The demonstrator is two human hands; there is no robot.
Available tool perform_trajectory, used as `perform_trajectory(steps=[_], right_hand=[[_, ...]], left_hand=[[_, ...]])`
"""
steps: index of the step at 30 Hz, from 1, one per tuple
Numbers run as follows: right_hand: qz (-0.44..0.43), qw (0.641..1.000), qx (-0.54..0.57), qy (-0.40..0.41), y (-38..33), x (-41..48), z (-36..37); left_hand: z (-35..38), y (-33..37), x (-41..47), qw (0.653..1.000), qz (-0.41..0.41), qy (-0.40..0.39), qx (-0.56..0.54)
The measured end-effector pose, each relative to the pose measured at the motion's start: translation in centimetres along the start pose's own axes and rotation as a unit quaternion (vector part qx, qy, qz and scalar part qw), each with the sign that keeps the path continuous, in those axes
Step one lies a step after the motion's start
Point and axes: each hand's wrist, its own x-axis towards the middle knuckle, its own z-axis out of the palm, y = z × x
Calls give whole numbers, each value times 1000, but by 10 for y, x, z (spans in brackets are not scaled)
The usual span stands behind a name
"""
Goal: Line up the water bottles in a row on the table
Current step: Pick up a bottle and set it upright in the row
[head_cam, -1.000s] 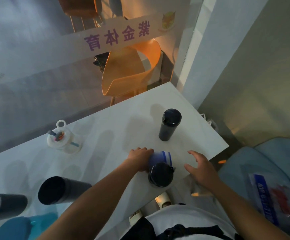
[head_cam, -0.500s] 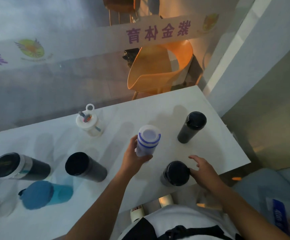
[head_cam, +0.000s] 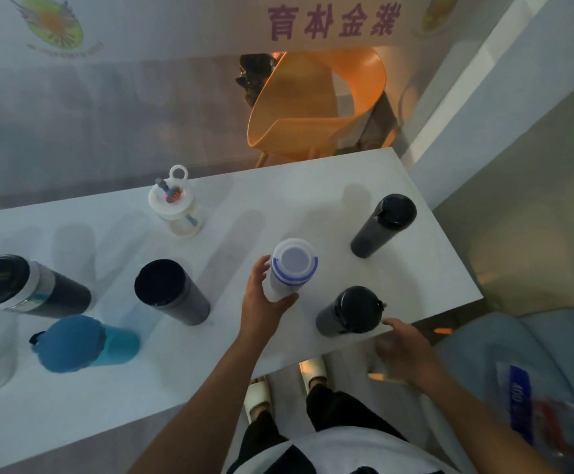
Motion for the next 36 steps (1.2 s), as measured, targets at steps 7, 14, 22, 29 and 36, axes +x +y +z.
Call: perform_trajectory(steps=[7, 14, 22, 29, 36], right_hand=[[-52, 993, -64, -90, -7, -31, 38], [-204, 955, -118, -179, -61, -53, 68], [-361, 902, -90, -220, -103, -101, 127], [-419, 870, -79, -247, -139, -171, 169], [-444, 864, -91, -220, -197, -216, 228]], left_hand=[[-18, -13, -51, 998, -17, 7, 64], [-48, -23, -140, 959, -102, 2, 263], [-113, -33, -279, 929, -234, 133, 253], [-156, -35, -360, 908, -266, 261, 193], [-247, -66, -384, 905, -259, 304, 144]])
